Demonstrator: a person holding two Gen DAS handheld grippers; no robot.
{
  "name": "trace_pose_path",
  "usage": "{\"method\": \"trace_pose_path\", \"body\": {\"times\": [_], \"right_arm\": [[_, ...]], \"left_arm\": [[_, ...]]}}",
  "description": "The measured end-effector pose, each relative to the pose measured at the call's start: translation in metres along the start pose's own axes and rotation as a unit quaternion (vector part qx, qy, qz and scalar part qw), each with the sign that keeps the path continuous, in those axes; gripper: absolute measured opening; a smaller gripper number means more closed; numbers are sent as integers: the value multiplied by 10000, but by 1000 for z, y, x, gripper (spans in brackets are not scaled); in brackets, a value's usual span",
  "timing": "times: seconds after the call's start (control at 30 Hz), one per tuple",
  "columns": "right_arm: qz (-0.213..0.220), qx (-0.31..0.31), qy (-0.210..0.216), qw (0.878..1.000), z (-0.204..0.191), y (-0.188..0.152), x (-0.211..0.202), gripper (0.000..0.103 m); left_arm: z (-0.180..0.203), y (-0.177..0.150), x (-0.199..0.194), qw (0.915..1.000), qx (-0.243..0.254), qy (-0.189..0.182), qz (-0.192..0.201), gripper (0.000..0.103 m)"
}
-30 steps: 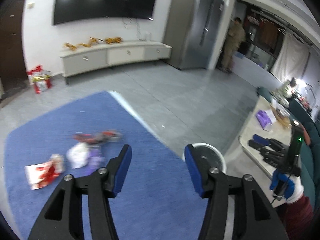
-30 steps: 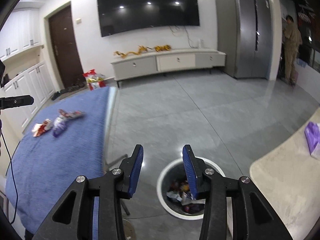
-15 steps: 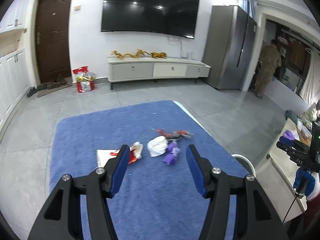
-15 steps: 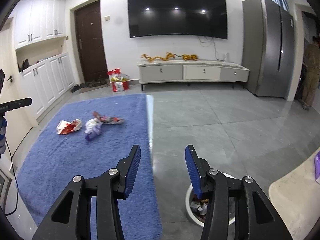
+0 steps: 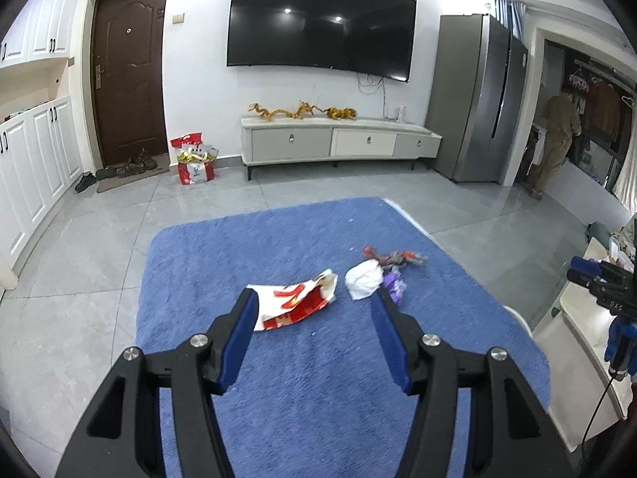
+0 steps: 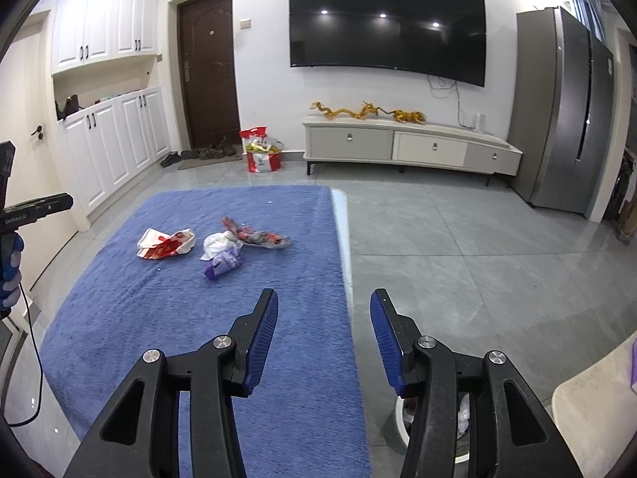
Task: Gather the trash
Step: 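Move both tools back over the remaining trash on the rug, then grasp the purple bag with the right tool while the left grasps the white-red paper bag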
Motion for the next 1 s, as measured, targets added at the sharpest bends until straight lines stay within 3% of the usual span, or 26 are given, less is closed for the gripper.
{"method": "trace_pose_path", "body": {"times": [0.3,0.6,1.0], "right_arm": [[-181,-117,269,9994,-22,3,23,51],[-572,-273,626,9960,-53,5,71,52],[-1001,-390,1031,9889,-95,26,161,56]], "left_arm": [[-17,-7,14,9999,-37,34,-146,64],[-36,-13,64,9991,-44,-13,-411,72],[-85,-1,174,9881,-1216,-194,-918,72]]}}
Point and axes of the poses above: each gripper's, at about its wrist camera, not at the fingertips, and x roughly the way its jaws point, z to its right, y to its top, the point moved 1 cm from there along x, roughly the way its jaws point, and after that the axes turned 2 degrees about -z, right-handed, at the moved point
